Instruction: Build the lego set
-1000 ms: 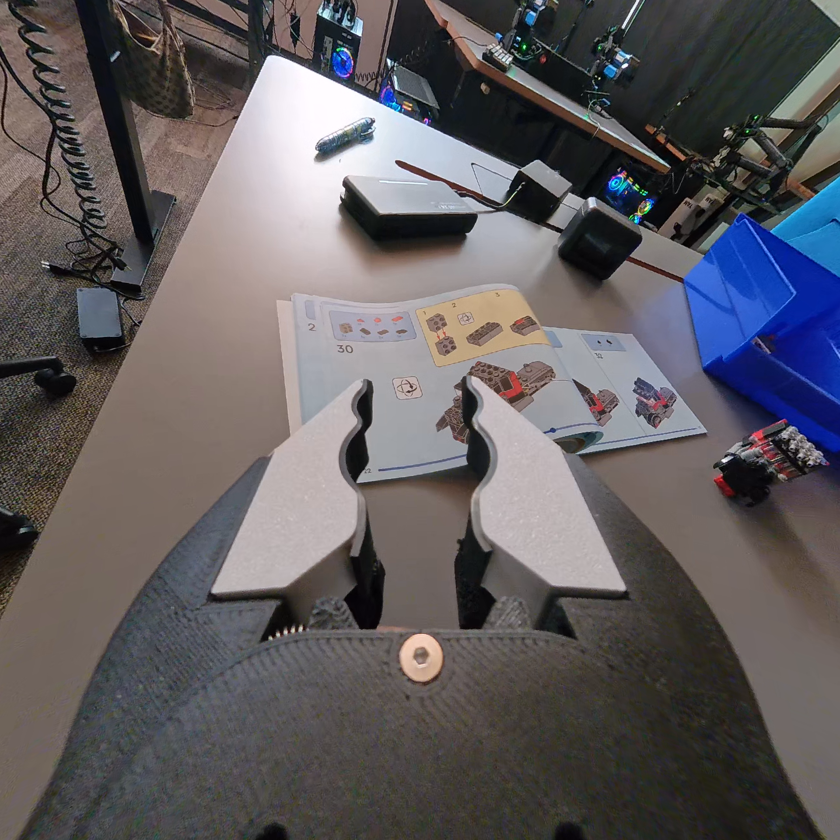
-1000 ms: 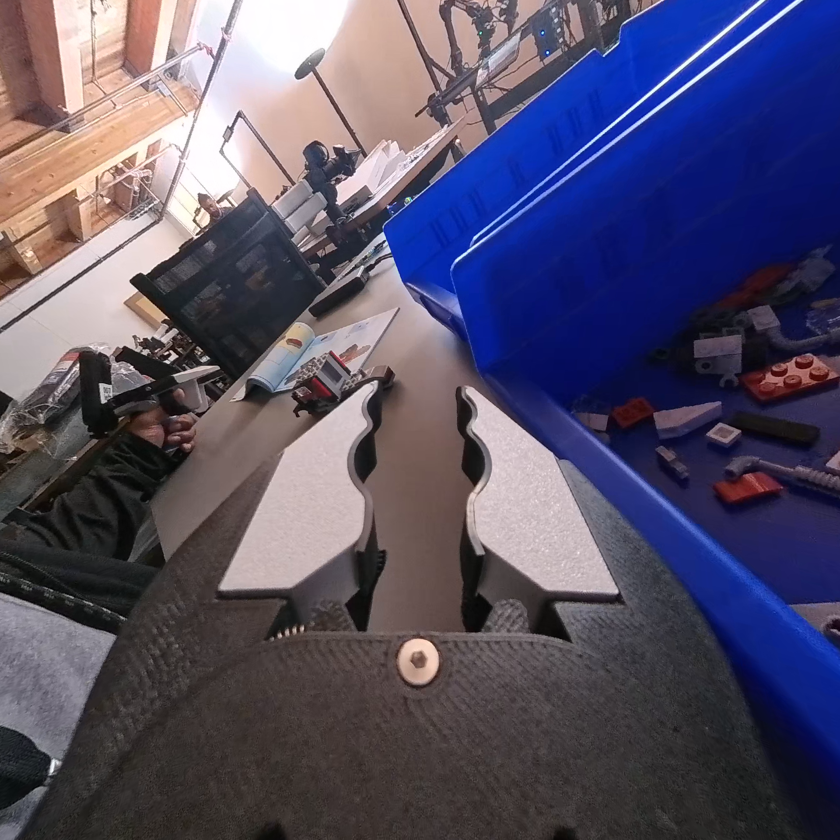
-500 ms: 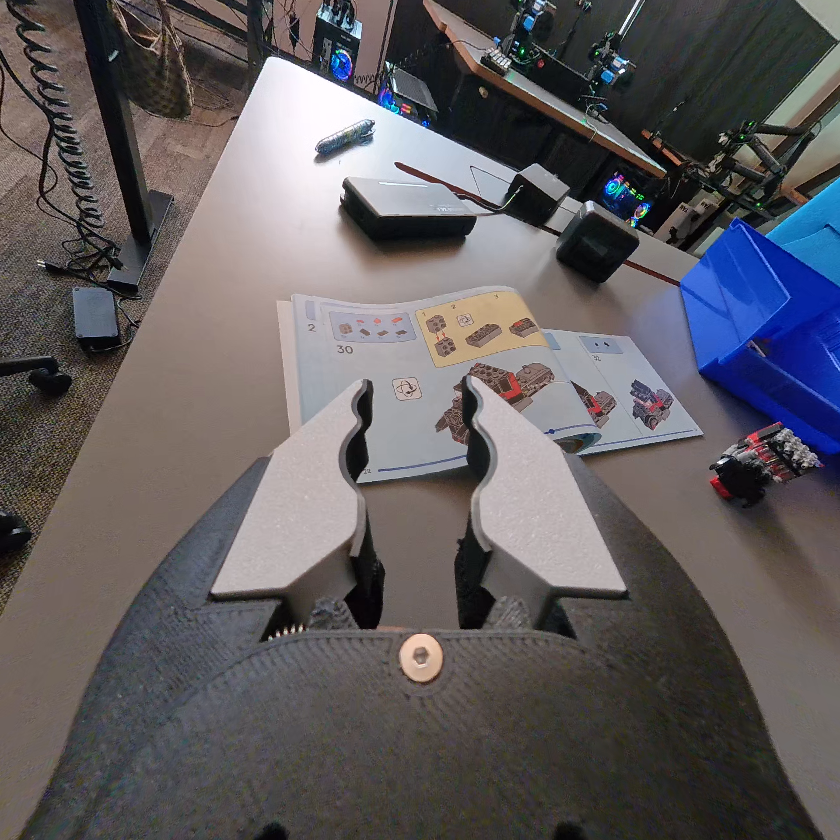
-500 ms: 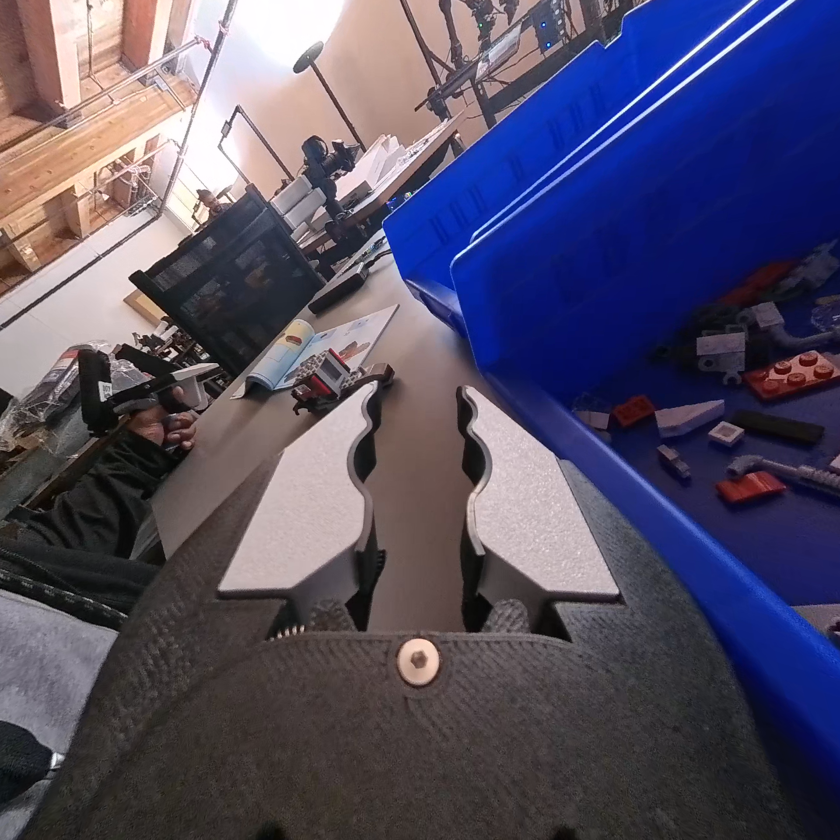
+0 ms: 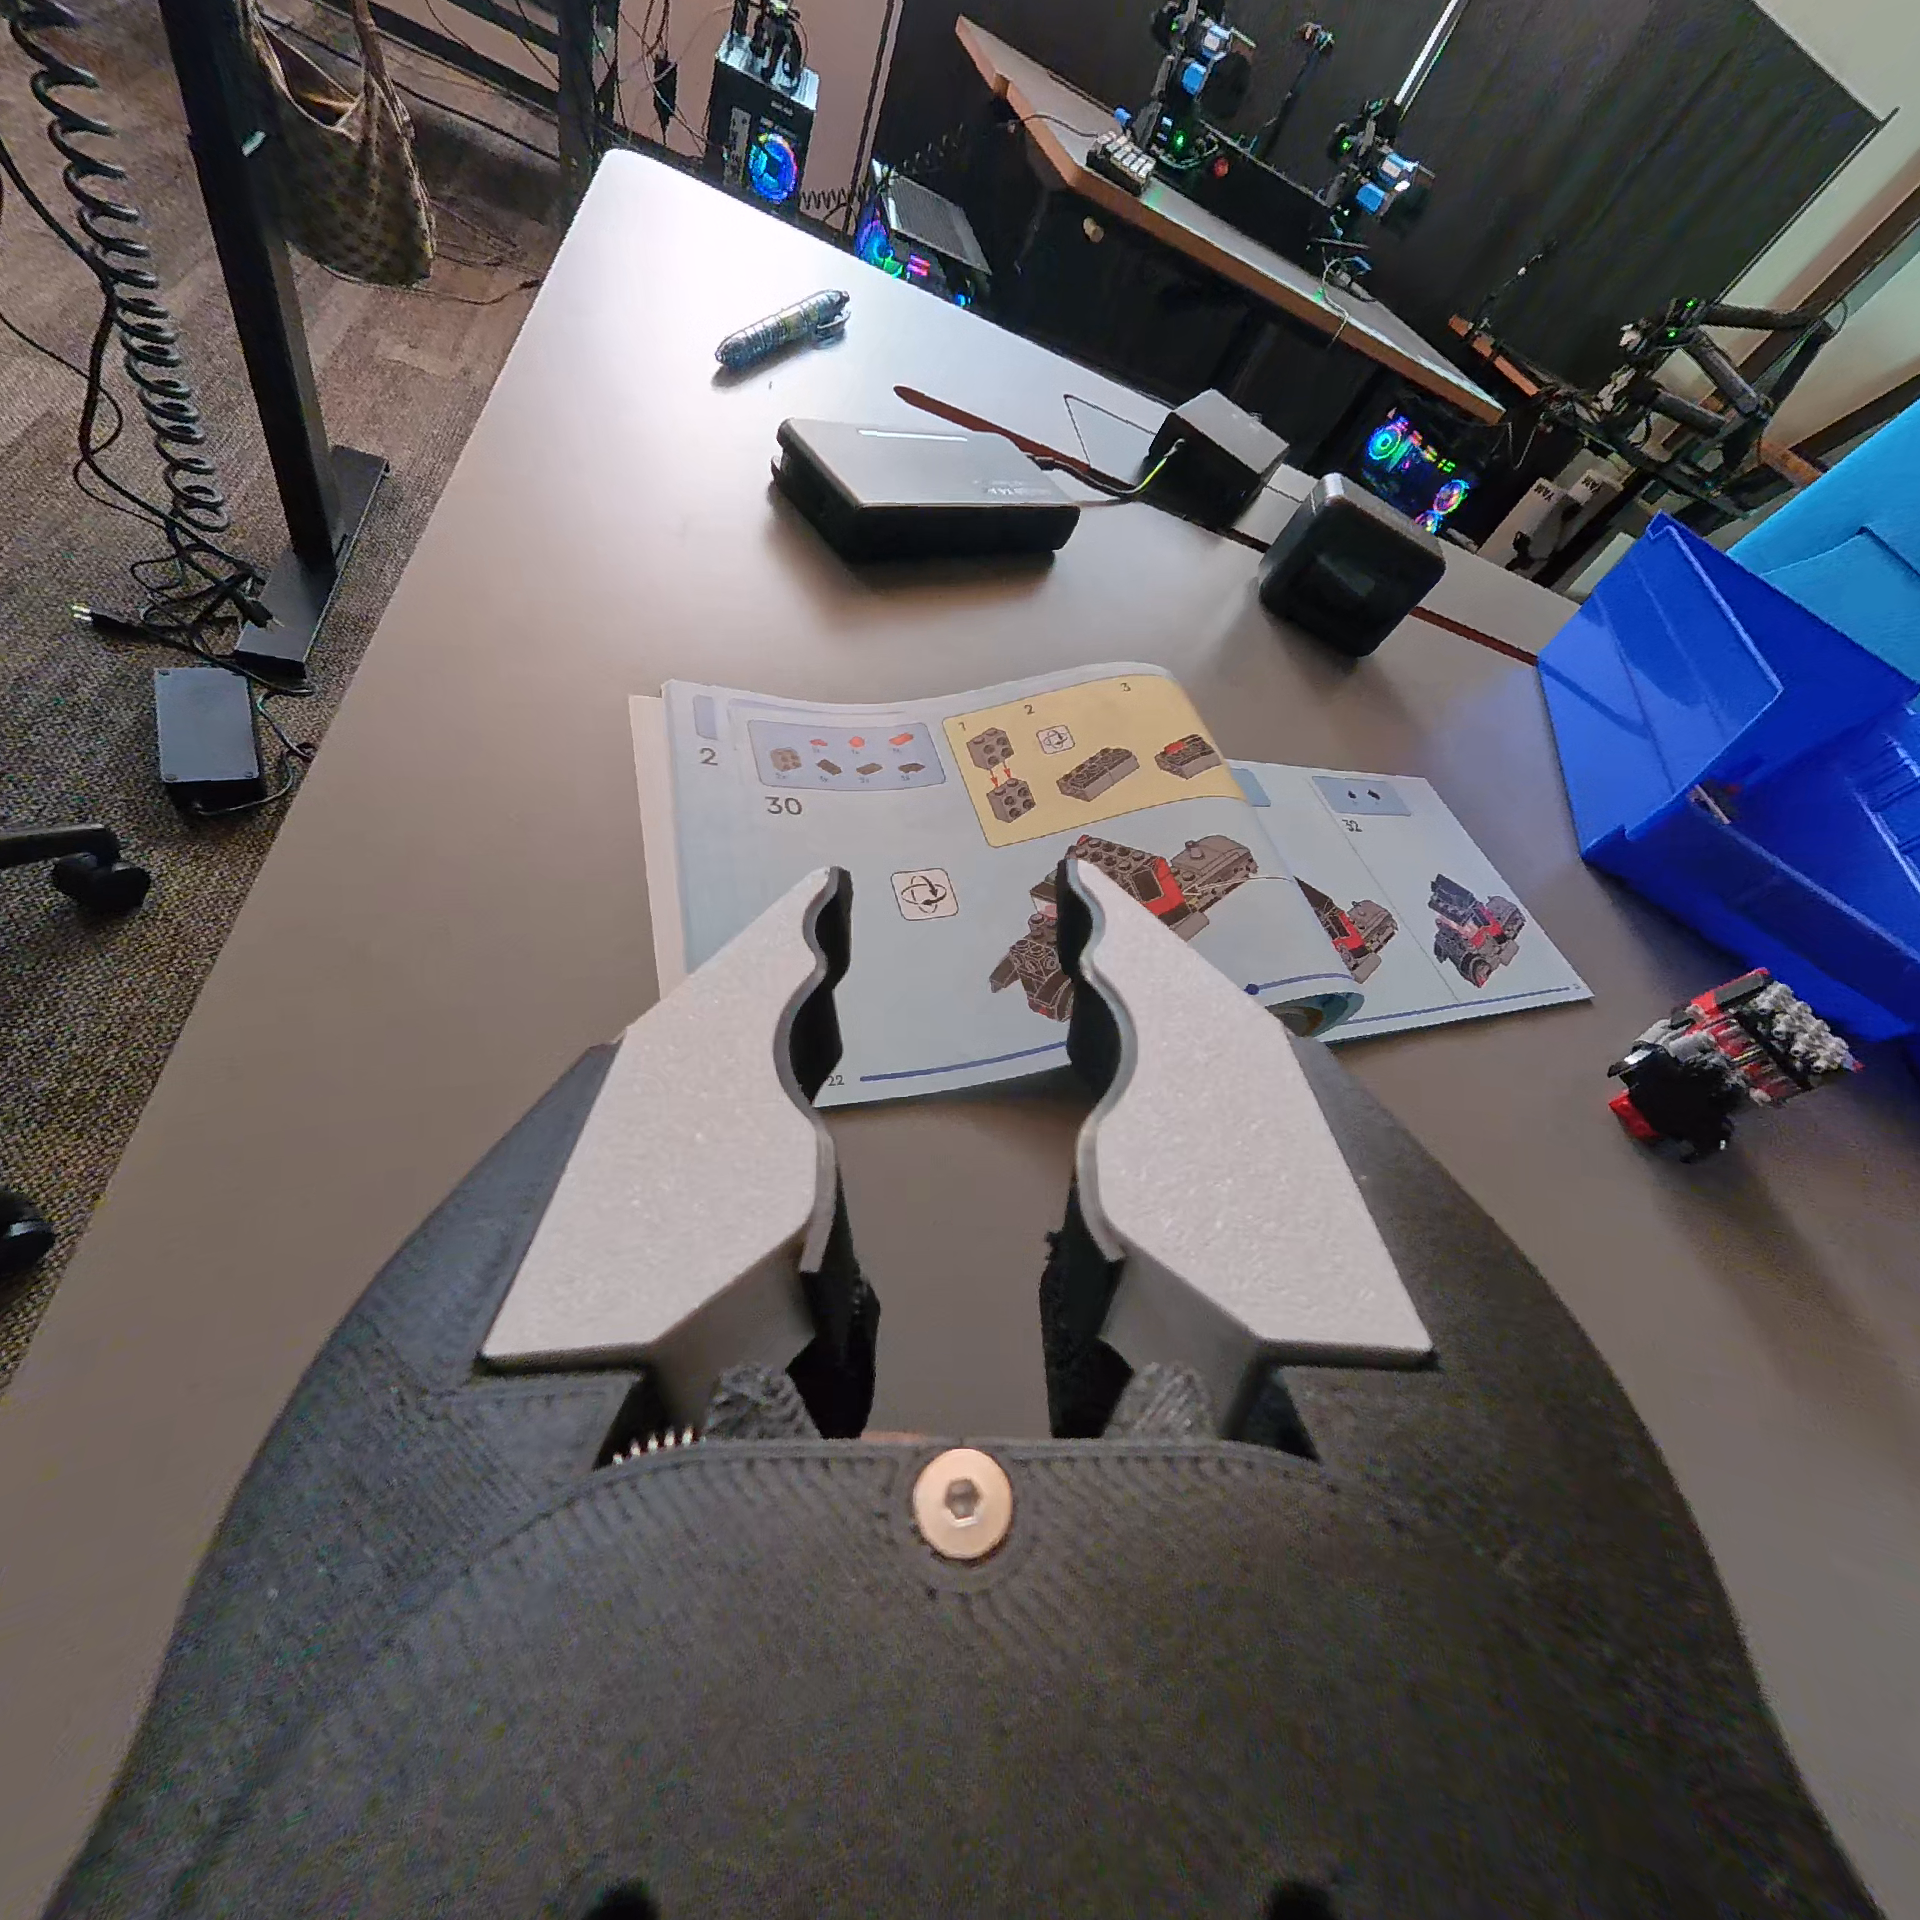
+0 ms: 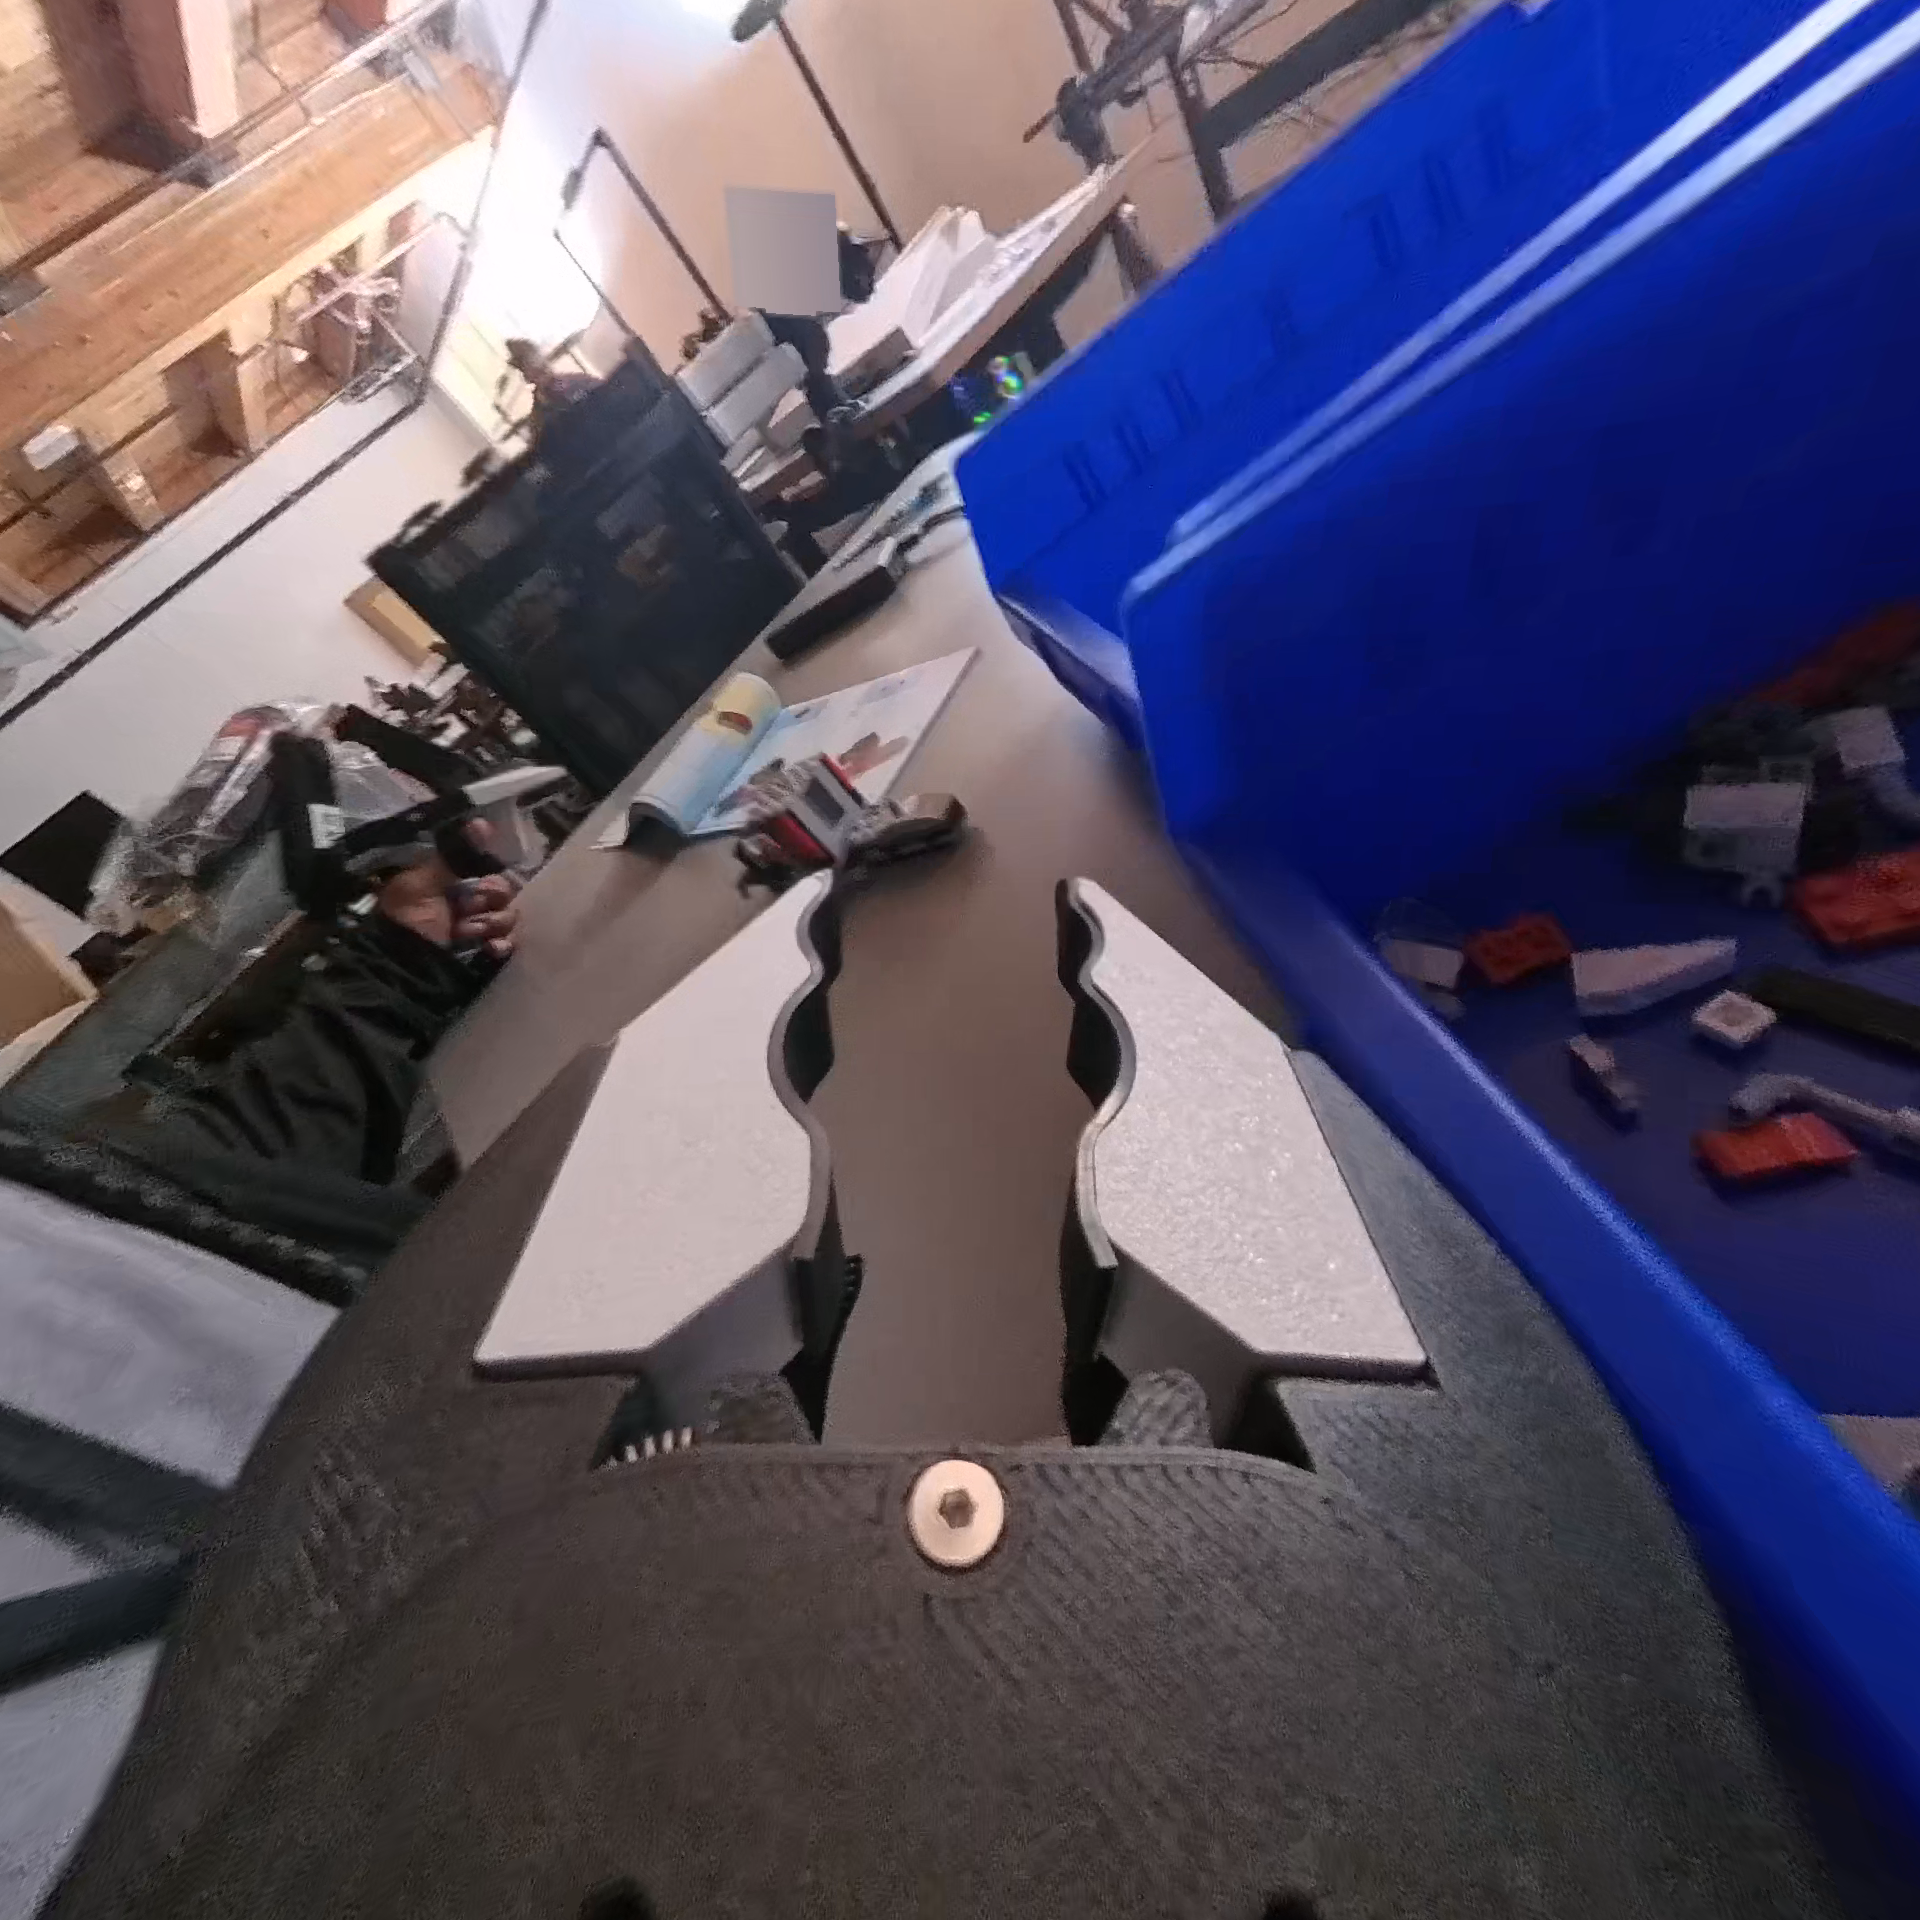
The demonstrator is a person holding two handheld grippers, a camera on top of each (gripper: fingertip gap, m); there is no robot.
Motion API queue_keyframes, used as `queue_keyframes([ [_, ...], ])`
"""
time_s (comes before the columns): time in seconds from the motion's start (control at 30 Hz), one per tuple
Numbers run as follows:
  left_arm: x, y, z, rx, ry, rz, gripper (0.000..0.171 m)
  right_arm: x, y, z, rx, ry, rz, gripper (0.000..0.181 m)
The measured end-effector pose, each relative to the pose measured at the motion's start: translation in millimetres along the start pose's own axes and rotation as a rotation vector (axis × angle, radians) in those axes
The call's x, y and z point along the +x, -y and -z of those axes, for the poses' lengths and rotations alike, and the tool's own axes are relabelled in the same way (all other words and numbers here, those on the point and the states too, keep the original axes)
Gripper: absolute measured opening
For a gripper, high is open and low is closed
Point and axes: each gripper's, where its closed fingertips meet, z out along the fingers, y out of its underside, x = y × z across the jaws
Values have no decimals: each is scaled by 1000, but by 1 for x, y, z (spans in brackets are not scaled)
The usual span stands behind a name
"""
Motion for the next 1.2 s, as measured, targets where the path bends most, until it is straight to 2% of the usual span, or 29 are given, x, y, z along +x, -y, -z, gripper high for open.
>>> queue_keyframes([
  [0.07,0,0,0,1,-4,3,40,-10,21,13,3,16,42,41],
  [0.17,0,0,0,0,-10,12,40,-5,58,37,-42,-48,194,41],
  [0.27,0,1,0,4,-15,16,40,20,95,56,-146,-146,374,40],
  [0.37,1,1,1,7,-24,20,40,54,113,55,-343,-178,514,39],
  [0.47,1,3,2,21,-30,24,40,85,103,37,-590,-113,599,39],
  [0.6,0,5,4,38,-29,33,40,117,65,15,-906,3,811,37],
  [0.77,-2,6,5,50,-31,56,40,137,24,2,-1145,121,964,30],
  [0.83,-3,6,5,46,-31,66,41,145,15,0,-1189,134,982,28],
  [1.0,-5,4,3,31,-27,82,41,153,9,-10,-1182,152,989,13],
  [1.2,-7,3,2,25,-22,93,41,156,15,-11,-1161,157,965,11],
])
